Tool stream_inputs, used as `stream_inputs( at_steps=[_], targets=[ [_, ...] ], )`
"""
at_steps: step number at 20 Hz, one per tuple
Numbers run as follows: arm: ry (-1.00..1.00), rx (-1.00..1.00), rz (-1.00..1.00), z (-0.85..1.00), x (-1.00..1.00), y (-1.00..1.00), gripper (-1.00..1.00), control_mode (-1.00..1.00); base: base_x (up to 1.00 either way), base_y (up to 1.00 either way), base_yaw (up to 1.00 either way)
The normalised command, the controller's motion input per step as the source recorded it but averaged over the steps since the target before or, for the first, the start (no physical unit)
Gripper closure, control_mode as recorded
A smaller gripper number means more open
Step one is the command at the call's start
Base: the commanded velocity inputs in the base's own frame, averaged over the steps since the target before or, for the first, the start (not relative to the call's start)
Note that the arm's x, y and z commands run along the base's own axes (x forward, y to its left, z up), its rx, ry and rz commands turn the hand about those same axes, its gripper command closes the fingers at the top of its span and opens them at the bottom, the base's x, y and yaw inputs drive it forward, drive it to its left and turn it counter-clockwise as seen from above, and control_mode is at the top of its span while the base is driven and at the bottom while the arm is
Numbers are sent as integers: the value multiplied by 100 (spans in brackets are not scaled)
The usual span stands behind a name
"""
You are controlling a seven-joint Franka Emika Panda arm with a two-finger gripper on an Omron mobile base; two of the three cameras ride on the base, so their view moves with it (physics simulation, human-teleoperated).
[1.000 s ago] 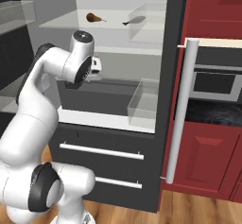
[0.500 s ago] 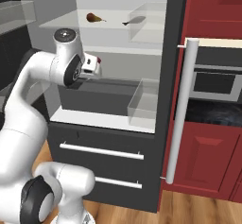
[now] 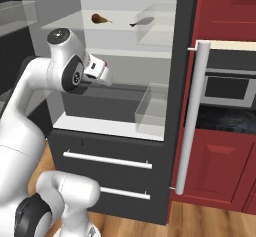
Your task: Open the fridge, remove the pear, bell pepper, and fish, and place them on any counter.
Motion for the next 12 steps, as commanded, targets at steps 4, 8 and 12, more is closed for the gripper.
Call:
stream_inputs(
  at_steps=[4, 8, 12],
  targets=[
    [-2, 0, -9, 3, -7, -10, -100, -100, 0, 0, 0],
    [-8, 2, 5, -4, 3, 0, -100, 100, 10, 0, 7],
    [0, 0, 0, 0, 0, 0, -100, 100, 54, 0, 30]
  ],
)
